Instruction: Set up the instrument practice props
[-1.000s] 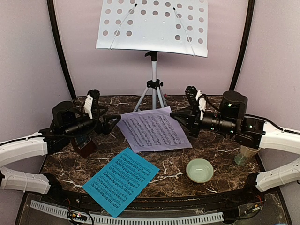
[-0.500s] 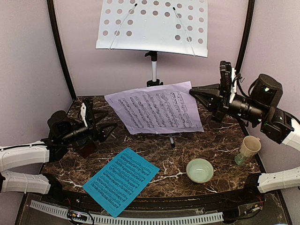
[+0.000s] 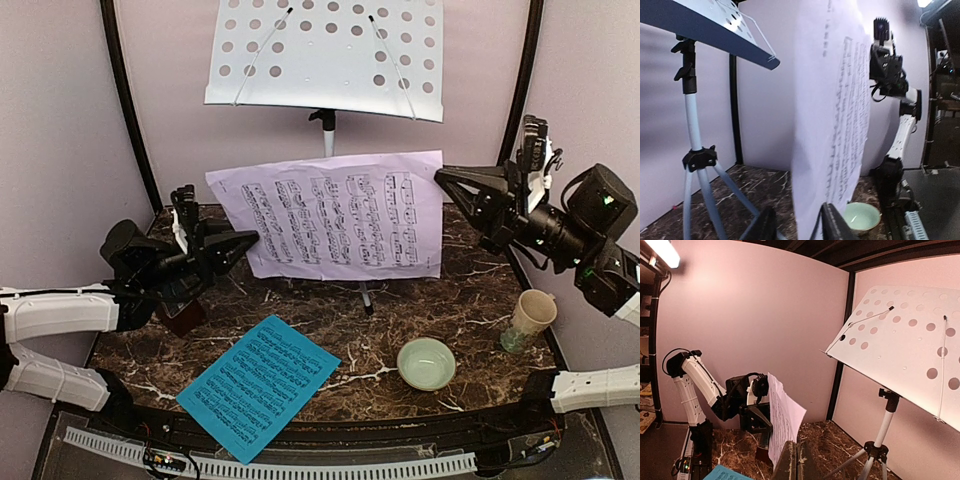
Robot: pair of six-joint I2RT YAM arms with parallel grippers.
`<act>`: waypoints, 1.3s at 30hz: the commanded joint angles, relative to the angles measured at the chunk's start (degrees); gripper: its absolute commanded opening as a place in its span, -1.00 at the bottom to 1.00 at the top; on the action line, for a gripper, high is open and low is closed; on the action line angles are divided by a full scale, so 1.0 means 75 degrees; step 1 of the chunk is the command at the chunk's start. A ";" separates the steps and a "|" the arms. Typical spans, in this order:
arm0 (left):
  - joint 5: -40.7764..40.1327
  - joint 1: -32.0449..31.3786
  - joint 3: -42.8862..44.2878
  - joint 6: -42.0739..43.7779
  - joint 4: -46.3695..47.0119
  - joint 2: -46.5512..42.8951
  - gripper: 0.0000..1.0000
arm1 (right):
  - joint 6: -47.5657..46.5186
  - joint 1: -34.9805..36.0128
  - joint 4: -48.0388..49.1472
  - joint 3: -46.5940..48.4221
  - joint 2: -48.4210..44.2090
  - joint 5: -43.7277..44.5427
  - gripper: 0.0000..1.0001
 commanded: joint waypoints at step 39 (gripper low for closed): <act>-0.0248 -0.1437 0.5306 0.3939 -1.3070 -0.0343 -1.00 | -0.1930 0.0884 -0.5536 0.4161 0.4034 0.1233 0.96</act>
